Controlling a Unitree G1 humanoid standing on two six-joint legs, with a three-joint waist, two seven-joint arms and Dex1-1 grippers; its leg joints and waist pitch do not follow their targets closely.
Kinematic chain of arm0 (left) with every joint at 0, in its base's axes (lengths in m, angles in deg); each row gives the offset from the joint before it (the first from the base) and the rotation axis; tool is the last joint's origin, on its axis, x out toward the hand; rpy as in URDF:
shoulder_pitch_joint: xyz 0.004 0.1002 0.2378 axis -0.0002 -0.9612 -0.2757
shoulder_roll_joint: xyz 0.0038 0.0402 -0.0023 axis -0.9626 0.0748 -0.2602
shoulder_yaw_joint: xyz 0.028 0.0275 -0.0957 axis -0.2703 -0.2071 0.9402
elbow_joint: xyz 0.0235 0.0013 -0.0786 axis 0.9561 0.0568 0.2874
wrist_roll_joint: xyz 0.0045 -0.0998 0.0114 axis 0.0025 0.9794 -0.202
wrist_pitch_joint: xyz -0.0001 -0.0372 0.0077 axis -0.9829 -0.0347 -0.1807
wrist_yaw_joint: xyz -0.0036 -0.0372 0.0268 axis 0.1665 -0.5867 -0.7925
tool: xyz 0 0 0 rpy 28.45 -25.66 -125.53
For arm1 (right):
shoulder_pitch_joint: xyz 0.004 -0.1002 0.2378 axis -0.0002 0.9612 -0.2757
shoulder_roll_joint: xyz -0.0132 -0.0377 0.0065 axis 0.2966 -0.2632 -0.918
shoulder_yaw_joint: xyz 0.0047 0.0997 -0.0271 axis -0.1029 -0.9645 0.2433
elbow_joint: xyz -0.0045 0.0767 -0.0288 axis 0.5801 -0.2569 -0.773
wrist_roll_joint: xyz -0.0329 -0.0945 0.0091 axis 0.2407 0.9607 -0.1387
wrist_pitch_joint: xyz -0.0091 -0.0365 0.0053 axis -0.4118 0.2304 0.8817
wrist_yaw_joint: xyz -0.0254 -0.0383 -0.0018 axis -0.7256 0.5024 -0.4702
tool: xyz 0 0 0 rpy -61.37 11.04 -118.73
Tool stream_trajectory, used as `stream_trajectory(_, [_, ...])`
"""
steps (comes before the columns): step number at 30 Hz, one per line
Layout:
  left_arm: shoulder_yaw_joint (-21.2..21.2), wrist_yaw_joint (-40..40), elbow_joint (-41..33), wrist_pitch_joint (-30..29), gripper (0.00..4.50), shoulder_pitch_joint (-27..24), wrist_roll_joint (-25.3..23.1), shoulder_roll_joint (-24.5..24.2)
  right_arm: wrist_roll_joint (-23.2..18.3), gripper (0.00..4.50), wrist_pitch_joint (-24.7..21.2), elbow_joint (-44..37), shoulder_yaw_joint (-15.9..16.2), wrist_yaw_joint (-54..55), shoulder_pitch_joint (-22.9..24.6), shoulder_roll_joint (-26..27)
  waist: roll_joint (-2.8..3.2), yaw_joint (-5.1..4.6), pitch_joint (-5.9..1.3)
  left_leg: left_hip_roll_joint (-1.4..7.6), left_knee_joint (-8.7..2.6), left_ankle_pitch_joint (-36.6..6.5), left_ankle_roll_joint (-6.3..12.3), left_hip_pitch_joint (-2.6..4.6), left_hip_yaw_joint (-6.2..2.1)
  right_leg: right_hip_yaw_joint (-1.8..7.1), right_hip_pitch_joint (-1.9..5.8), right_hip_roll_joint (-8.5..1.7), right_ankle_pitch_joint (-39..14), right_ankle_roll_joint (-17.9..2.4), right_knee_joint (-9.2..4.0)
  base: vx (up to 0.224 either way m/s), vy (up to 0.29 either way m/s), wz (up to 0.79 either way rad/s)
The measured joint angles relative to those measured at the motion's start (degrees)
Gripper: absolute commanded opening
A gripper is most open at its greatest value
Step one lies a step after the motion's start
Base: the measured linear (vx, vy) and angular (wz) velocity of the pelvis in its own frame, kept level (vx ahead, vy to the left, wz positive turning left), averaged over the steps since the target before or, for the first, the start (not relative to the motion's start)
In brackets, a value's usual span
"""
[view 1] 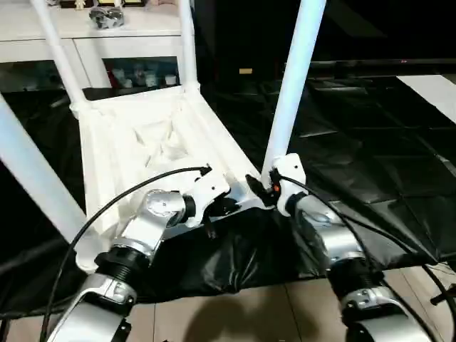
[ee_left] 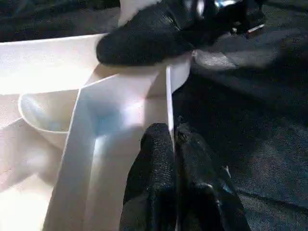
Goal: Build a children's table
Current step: Rotate leg to tighten
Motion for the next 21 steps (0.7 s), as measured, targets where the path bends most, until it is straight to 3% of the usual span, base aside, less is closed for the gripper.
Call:
stream_trajectory(3, [-0.32,3.36,-0.63,0.75,0.0,-0.26,1.69,-1.71,-0.91,3.59,1.28,-1.03,2.15,-7.34,0.59,-3.64,-0.01,0.12,-0.01,0.03,-0.12,0.0,0.0,-0.07,0.04,-0.06,-0.07,0.08,0.29,0.13,0.07,0.072,-0.01,0.02])
stream_trajectory(11, [-0.09,12.51,-0.64,2.54,0.0,-0.15,4.12,-5.81,-3.61,3.59,0.6,-1.71,4.32,-26.83,0.45,-9.97,0.02,1.08,0.0,0.12,-0.09,-0.04,0.04,-0.22,0.07,-0.25,-0.23,0.12,-0.31,-0.14,0.33,0.0,0.0,0.0])
stream_trajectory(12, [-0.08,13.5,-0.39,2.81,0.0,-0.13,4.36,-6.34,-3.86,3.34,0.58,-1.57,4.45,-28.4,0.49,-10.38,0.0,1.26,0.01,0.13,-0.05,-0.04,0.05,-0.23,0.11,-0.23,-0.23,0.1,-0.31,-0.14,0.35,0.0,0.0,0.0])
stream_trajectory(16, [-0.15,16.5,0.63,3.33,0.0,-0.07,5.53,-7.57,-5.4,3.08,-0.32,-1.42,5.19,-33.69,0.02,-11.64,0.0,1.85,0.02,0.26,0.02,-0.04,0.03,-0.2,0.18,-0.22,-0.22,0.04,-0.3,-0.15,0.44,0.0,0.0,0.0])
stream_trajectory(21, [-0.15,18.49,2.26,4.5,0.0,0.42,6.03,-8.11,-5.38,2.72,-0.49,-0.36,5.71,-36.58,-0.91,-12.09,-0.03,1.9,0.04,0.3,0.08,-0.04,0.02,-0.2,0.21,-0.21,-0.2,0.04,-0.29,-0.17,0.48,0.0,0.0,0.0])
